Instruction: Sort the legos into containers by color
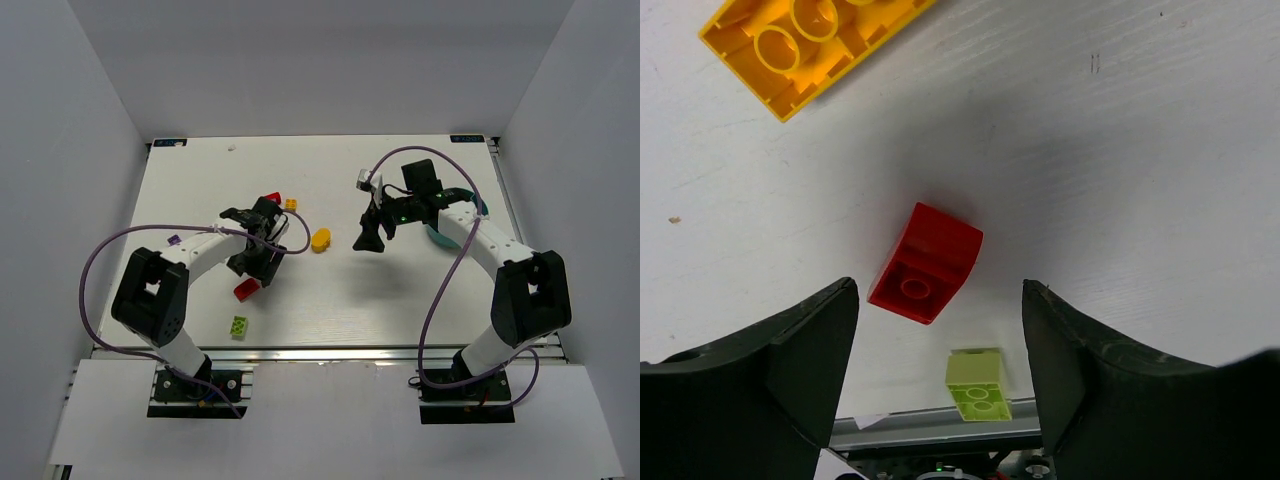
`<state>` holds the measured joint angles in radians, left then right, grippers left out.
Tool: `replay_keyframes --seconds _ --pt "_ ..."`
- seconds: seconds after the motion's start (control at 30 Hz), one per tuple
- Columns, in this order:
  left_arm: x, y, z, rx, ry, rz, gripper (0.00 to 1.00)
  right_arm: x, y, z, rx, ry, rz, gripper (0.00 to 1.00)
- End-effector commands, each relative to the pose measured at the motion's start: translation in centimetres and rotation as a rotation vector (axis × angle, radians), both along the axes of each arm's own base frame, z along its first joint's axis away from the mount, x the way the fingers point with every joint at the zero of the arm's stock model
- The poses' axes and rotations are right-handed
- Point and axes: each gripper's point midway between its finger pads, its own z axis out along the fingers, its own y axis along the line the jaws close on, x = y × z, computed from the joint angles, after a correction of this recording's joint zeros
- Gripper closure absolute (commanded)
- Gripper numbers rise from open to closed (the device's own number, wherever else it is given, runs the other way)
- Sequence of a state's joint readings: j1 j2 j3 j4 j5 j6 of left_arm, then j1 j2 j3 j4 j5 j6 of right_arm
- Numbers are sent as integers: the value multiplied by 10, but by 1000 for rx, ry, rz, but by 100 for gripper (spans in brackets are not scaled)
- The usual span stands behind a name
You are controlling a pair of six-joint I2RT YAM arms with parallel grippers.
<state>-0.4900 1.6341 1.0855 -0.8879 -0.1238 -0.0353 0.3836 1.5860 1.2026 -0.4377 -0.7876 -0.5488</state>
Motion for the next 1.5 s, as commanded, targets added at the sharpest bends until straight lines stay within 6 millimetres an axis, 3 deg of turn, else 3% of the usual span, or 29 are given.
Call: replay_keyframes --seconds 0.0,0.53,0.67,0.73,0.8,0.9,0.97,1.0,1.03,1.07,1.1,1.13,1.17,1.27,1.3,1.33,1.37,1.4,1.43,1.47 --pt "5 0 1 7 -31 -37 24 11 5 17 30 -43 -3 13" --pt "-5 13 -28 72 18 -104 35 13 3 24 26 -64 -20 12" --pt "-2 14 -28 81 7 -96 56 13 2 27 25 -71 -21 12" --pt "5 11 -20 64 -34 -78 69 13 1 32 27 -85 -24 12" --pt "9 7 -11 43 -64 -63 75 13 -1 35 29 -98 -27 13" --pt "21 -12 20 -61 -135 -53 86 19 -10 51 44 -166 -60 17" --pt "28 -38 42 -203 -168 -38 91 31 -23 70 49 -252 -142 23" --pt "43 -59 65 -310 -231 -25 92 46 -37 81 72 -299 -218 49" --pt "49 -75 82 -397 -265 -26 93 53 -49 99 94 -350 -282 68" --pt "52 -99 110 -540 -300 -55 95 68 -73 107 108 -354 -393 97" --pt "55 -115 126 -640 -317 -28 96 75 -87 114 124 -370 -445 100" --pt "71 -135 152 -756 -402 -43 99 82 -99 128 151 -406 -490 100" --pt "72 -153 166 -851 -408 -74 100 92 -125 135 158 -411 -571 100" --pt "95 -195 211 -1059 -520 -114 100 100 -155 146 219 -354 -635 100" --pt "110 -213 225 -1118 -553 -146 100 103 -170 146 223 -341 -668 95" --pt "113 -228 229 -1144 -548 -172 100 101 -172 147 234 -329 -648 78" --pt "120 -240 236 -1171 -565 -198 100 101 -182 147 240 -323 -654 67" --pt "131 -258 222 -1185 -540 -223 100 99 -185 149 247 -324 -646 46" --pt "137 -277 248 -1231 -578 -270 100 96 -186 150 256 -319 -645 26" --pt "141 -289 252 -1254 -583 -294 100 97 -194 151 258 -326 -669 11"
